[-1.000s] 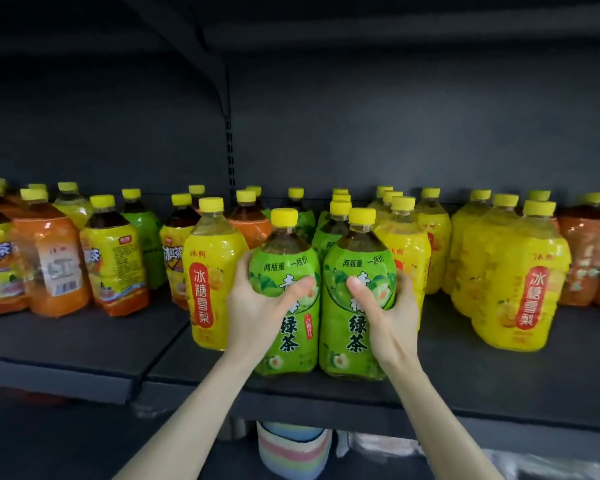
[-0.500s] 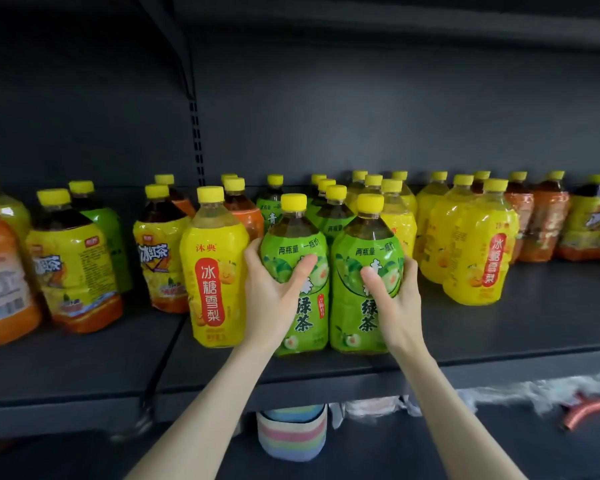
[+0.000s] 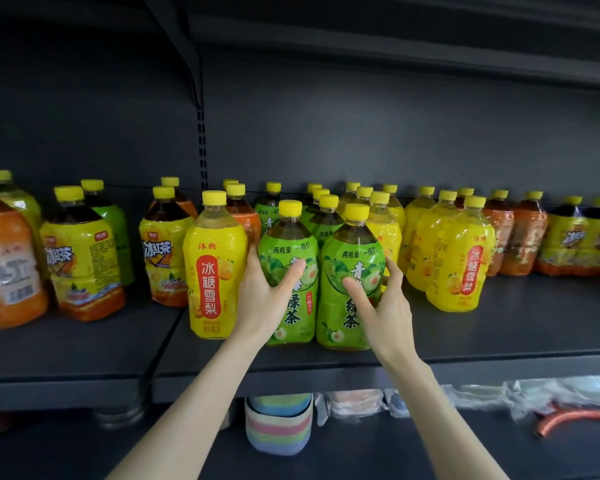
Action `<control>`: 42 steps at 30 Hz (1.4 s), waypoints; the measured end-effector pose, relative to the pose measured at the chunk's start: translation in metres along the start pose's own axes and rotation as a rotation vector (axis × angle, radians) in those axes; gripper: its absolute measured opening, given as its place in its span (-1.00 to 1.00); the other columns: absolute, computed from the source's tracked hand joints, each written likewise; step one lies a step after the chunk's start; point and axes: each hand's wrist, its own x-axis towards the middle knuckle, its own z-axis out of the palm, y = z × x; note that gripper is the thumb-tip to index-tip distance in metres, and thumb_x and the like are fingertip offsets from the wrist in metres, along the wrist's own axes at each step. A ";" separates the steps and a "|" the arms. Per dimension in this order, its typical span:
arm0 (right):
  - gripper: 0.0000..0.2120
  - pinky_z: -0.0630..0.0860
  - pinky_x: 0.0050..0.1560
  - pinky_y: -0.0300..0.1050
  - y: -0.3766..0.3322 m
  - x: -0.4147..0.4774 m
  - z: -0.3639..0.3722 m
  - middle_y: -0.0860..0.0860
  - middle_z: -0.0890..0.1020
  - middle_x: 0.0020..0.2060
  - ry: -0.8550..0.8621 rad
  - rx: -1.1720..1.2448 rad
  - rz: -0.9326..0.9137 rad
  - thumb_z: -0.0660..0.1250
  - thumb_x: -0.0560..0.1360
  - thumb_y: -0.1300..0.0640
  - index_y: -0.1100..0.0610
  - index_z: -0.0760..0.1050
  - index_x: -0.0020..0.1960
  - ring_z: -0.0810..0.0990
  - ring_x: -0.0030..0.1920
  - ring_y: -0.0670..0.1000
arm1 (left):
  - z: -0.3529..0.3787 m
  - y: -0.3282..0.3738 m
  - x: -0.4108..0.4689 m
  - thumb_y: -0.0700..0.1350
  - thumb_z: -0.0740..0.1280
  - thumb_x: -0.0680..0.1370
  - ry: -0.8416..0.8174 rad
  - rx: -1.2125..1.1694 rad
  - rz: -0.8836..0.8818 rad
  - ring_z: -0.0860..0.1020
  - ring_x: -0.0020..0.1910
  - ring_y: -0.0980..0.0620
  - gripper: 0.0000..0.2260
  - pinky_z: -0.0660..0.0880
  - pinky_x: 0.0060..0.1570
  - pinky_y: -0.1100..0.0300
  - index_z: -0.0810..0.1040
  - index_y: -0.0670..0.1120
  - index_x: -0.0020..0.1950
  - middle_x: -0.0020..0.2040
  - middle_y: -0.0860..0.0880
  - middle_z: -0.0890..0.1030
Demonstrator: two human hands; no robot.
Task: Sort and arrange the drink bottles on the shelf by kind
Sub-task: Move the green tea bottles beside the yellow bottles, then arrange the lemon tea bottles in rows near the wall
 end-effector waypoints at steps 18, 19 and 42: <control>-0.85 0.40 -0.19 -0.12 -0.069 -0.024 0.025 0.04 0.57 0.00 0.052 -0.148 -0.372 0.35 0.51 0.13 0.17 0.58 0.03 0.58 -0.18 0.04 | -0.090 -0.003 -0.020 -0.17 0.37 0.51 0.218 0.293 0.305 0.57 -0.21 0.20 -0.96 0.50 -0.23 0.38 0.61 -0.09 -0.11 -0.24 0.14 0.60; -0.85 0.45 -0.17 -0.09 -0.075 -0.023 0.035 0.03 0.57 0.00 0.037 -0.122 -0.380 0.35 0.51 0.13 0.18 0.59 0.03 0.58 -0.18 0.03 | -0.099 -0.004 -0.015 -0.16 0.37 0.51 0.220 0.292 0.306 0.57 -0.21 0.21 -0.96 0.49 -0.22 0.40 0.61 -0.08 -0.09 -0.23 0.15 0.60; -0.28 0.09 0.40 -0.20 -0.132 -0.003 0.205 0.06 0.15 0.50 0.130 -0.024 -0.240 0.31 0.52 -0.02 0.15 0.04 0.53 0.10 0.50 0.03 | -0.180 -0.098 0.127 0.12 0.33 0.49 -0.101 -0.060 0.029 0.43 0.19 0.11 -0.30 0.36 0.14 0.22 0.04 0.03 0.52 0.20 0.12 0.41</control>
